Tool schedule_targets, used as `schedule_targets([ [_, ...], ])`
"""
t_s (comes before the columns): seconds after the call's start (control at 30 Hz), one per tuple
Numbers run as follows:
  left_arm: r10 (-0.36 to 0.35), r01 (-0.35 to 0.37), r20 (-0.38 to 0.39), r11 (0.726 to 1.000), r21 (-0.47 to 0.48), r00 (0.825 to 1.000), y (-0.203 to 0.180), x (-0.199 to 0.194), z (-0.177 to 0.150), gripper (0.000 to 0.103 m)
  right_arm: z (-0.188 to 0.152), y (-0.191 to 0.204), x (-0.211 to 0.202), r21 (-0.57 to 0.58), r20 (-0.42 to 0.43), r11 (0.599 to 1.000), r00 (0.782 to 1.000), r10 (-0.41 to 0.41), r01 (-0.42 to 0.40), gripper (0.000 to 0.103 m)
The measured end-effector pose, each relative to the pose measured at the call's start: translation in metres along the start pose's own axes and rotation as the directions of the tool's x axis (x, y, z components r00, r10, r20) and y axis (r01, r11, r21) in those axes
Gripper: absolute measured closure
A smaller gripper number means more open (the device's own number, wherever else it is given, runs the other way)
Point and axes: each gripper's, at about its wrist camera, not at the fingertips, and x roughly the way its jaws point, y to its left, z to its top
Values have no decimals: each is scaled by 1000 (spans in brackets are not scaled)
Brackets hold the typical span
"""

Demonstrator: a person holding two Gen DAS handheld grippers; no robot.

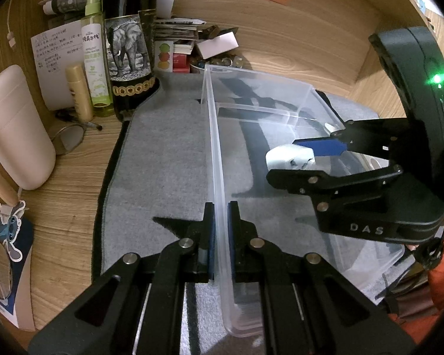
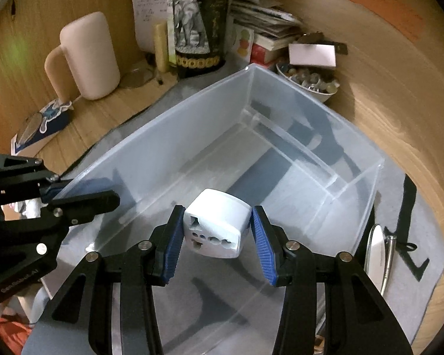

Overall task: Organize rigid objects
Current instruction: 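Carry the adapter over the clear box and release it inside with the right gripper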

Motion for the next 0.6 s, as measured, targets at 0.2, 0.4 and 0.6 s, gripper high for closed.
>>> schedule_targets([
  [0.2, -1, 1, -5, 1000, 5, 1000, 0, 0, 1, 95, 0, 2, -3, -12, 11, 1000, 1000, -24, 24, 59],
  [0.4, 3, -3, -11, 1000, 10, 1000, 0, 1, 2, 95, -2, -3, -21, 11, 79, 998, 995, -59, 59, 45],
  [0.6, 26, -26, -10, 1000, 18, 1000, -3, 1, 3, 95, -7, -16, -49, 70, 167, 993, 981, -101, 90, 38],
])
